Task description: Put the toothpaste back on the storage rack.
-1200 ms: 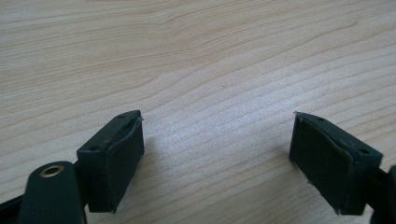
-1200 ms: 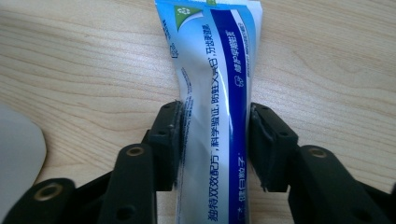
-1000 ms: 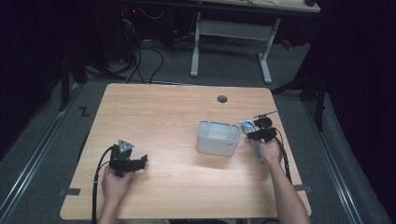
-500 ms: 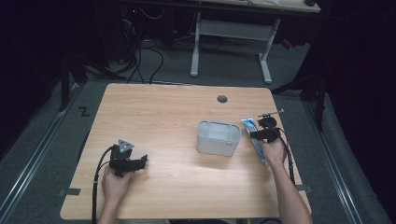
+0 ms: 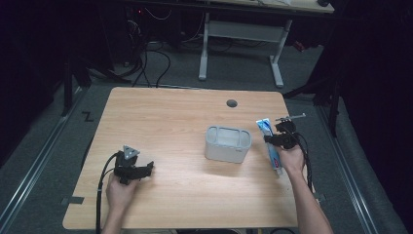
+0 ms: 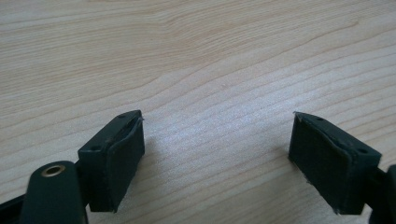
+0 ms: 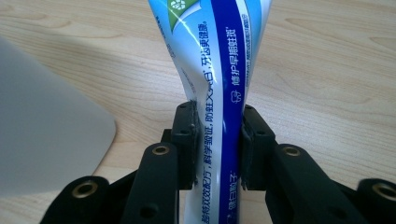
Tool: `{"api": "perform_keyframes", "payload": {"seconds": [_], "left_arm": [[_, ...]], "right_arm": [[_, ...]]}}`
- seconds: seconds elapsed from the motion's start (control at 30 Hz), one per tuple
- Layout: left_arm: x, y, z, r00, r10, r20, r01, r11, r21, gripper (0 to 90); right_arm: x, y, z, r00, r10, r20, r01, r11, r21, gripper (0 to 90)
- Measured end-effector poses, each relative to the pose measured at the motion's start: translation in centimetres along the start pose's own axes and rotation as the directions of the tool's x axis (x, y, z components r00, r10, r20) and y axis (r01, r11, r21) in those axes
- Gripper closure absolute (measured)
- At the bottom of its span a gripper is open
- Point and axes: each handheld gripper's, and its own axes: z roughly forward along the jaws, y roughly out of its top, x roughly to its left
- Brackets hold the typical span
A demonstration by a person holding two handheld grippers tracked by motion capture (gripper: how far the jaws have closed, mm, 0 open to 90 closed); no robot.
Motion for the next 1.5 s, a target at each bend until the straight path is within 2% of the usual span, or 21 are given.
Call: {"api": "perform_keyframes", "payload": {"seconds": [0.23, 0.53, 0.87, 1.13, 1.4, 1.5], "left_arm": [[0.0, 0.0, 0.0, 1.0000, 0.001, 0.000, -0.001, 1.0000, 0.001, 18.6], [0.0, 0.0, 0.0, 1.0000, 0.001, -0.001, -0.001, 1.0000, 0.000, 18.7], [0.0, 0.0, 0.0, 1.0000, 0.000, -0.001, 0.000, 1.0000, 0.000, 18.7], [0.0, 0.0, 0.0, 1.0000, 0.001, -0.002, -0.001, 1.0000, 0.001, 18.7], [0.0, 0.0, 0.0, 1.0000, 0.002, -0.003, -0.002, 1.0000, 0.001, 18.7], [0.0, 0.0, 0.0, 1.0000, 0.002, -0.003, -0.002, 1.0000, 0.001, 18.7]], "right_arm": [[-0.3, -0.2, -1.2, 0.9994, 0.000, -0.034, 0.000, 1.000, -0.017, 72.1], [-0.2, -0.7, -3.2, 0.9983, -0.014, -0.056, 0.009, 0.996, -0.088, 72.0], [0.6, -1.0, -5.5, 0.9958, -0.055, -0.072, 0.043, 0.985, -0.166, 71.9], [1.0, -1.1, -5.9, 0.9948, -0.075, -0.069, 0.062, 0.982, -0.176, 72.0], [1.9, -1.2, -6.6, 0.9913, -0.113, -0.068, 0.096, 0.973, -0.210, 72.0], [2.0, -1.3, -6.8, 0.9903, -0.114, -0.080, 0.094, 0.971, -0.220, 72.0]]}}
